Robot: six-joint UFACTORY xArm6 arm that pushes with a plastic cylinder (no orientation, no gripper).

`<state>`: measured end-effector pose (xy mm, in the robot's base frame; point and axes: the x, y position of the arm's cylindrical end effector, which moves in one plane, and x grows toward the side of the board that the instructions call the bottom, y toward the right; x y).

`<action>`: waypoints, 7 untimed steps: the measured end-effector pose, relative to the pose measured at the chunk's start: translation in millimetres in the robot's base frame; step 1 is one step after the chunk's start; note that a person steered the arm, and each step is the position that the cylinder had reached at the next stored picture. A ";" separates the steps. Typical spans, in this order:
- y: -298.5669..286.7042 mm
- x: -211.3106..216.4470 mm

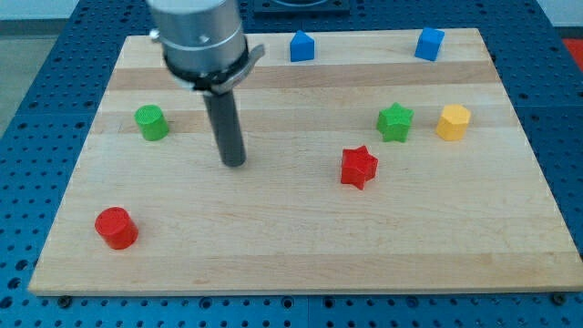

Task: Slide the green star closer to the red star

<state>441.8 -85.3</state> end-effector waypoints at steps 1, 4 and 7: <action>22.1 -37.6; 59.8 -85.3; 59.8 -85.4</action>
<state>356.4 -25.5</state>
